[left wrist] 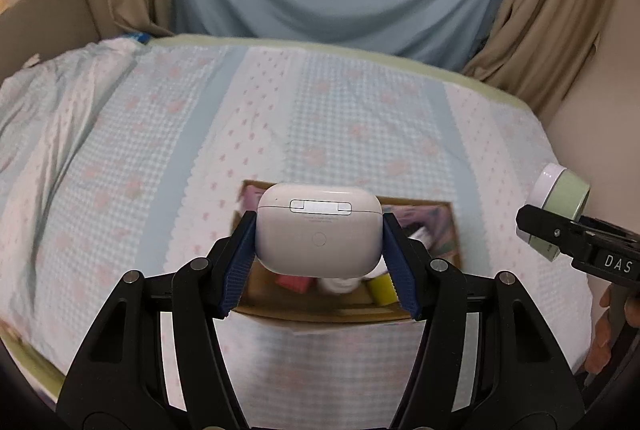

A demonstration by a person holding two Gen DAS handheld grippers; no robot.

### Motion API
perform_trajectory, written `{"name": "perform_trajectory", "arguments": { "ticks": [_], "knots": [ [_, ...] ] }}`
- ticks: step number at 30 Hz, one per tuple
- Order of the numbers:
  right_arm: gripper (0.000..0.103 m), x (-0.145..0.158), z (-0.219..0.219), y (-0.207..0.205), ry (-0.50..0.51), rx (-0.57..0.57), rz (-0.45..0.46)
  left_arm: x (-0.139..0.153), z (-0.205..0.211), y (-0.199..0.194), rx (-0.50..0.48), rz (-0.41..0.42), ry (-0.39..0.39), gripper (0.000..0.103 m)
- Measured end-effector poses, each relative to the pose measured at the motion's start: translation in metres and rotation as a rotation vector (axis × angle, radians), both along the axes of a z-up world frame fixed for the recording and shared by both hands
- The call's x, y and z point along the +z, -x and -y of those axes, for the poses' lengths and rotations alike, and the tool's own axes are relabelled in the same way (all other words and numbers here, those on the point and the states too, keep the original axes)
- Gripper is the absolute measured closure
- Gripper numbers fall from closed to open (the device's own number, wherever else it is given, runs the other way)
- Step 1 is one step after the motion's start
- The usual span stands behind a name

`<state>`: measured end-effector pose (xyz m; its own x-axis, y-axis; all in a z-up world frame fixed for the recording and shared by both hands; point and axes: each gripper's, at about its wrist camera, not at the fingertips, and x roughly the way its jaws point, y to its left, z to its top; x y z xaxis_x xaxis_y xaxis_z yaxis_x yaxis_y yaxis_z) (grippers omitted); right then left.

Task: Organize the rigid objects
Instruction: 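Carry the earbud case and green jar into the cardboard box, open both tools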

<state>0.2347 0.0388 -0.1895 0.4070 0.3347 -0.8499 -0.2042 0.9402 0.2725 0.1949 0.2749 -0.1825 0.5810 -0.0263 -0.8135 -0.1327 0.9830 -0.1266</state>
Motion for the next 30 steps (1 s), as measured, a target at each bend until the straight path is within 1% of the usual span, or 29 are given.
{"name": "perform_trajectory", "arguments": {
  "ticks": [3,8,12,15,17,20,22,28,29,30],
  "knots": [
    [0.037,-0.019,-0.020,-0.006,0.008,-0.041,-0.041,-0.022,-0.023,-0.011,-0.018,-0.034,0.001,0.046],
    [0.037,-0.055,-0.040,-0.018,0.031,-0.125,-0.127,-0.072,-0.043,-0.028,-0.058,-0.105,-0.012,0.046],
    [0.037,-0.087,-0.051,-0.030,0.038,-0.147,-0.182,-0.108,-0.048,-0.038,-0.082,-0.156,-0.008,0.046],
    [0.037,-0.113,-0.057,-0.043,0.056,-0.151,-0.219,-0.133,-0.046,-0.043,-0.106,-0.196,-0.009,0.046],
    [0.037,-0.126,-0.057,-0.048,0.065,-0.157,-0.239,-0.147,-0.042,-0.046,-0.131,-0.221,-0.014,0.046],
    [0.037,-0.144,-0.056,-0.057,0.067,-0.169,-0.268,-0.164,-0.033,-0.049,-0.183,-0.246,-0.040,0.046],
    [0.037,-0.150,-0.055,-0.061,0.070,-0.175,-0.282,-0.170,-0.026,-0.049,-0.215,-0.256,-0.063,0.046],
    [0.037,-0.166,-0.050,-0.070,0.059,-0.206,-0.336,-0.176,-0.014,-0.051,-0.266,-0.267,-0.099,0.045],
    [0.037,-0.169,-0.049,-0.071,0.058,-0.216,-0.354,-0.177,-0.013,-0.051,-0.269,-0.270,-0.101,0.045],
    [0.037,-0.172,-0.048,-0.072,0.058,-0.223,-0.361,-0.178,-0.012,-0.051,-0.277,-0.275,-0.096,0.042]
  ]
}}
